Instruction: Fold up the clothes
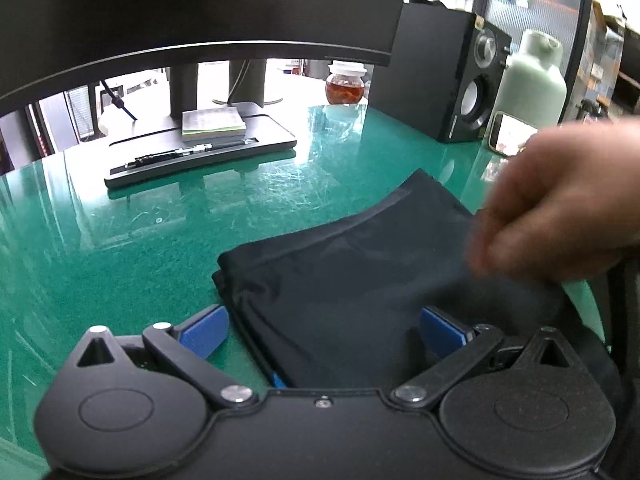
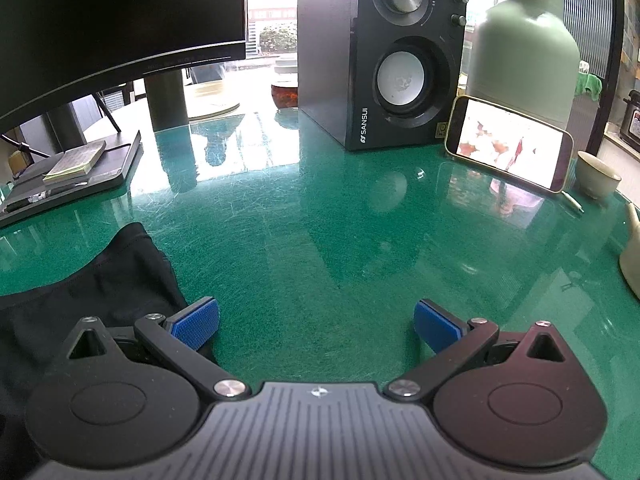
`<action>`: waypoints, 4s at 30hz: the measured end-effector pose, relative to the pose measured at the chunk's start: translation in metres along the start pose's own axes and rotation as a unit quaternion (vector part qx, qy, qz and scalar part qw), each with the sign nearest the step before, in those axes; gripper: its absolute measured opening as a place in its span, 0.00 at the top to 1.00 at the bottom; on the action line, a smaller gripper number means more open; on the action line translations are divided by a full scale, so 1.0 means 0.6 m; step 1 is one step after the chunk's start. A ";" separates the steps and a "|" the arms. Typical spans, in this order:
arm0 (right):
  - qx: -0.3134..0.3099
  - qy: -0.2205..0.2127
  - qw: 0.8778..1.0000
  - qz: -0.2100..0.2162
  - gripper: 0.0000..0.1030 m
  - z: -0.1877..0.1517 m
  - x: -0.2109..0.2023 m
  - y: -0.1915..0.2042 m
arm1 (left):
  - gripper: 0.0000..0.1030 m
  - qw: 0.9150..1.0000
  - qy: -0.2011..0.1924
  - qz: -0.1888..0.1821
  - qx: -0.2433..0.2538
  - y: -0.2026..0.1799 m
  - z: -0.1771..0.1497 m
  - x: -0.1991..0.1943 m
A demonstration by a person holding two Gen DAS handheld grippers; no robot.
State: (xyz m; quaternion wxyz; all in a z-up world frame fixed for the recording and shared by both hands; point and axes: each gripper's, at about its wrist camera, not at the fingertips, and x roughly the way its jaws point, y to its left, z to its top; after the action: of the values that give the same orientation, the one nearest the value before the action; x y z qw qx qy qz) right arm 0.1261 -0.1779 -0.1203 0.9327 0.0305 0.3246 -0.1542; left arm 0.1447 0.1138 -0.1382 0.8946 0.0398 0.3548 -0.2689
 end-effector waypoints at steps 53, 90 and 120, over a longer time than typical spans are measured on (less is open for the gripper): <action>-0.124 0.022 0.975 0.183 0.92 0.076 -0.028 0.046 | 0.01 0.996 0.001 0.010 -0.091 -0.050 0.093 -0.002; -0.135 0.066 0.964 0.220 0.72 0.061 0.011 0.066 | 0.64 0.984 0.044 0.106 -0.135 0.028 0.070 0.021; -0.149 0.137 0.929 0.311 0.81 -0.008 -0.141 -0.022 | 0.46 0.988 0.127 -0.078 -0.049 -0.083 -0.005 -0.079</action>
State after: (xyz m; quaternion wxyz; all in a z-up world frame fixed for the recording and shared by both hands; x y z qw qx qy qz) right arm 0.0564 -0.1670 -0.0717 0.8742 0.0117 0.4427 0.1992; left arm 0.0887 0.0935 -0.1035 0.8194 0.0021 0.4803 -0.3130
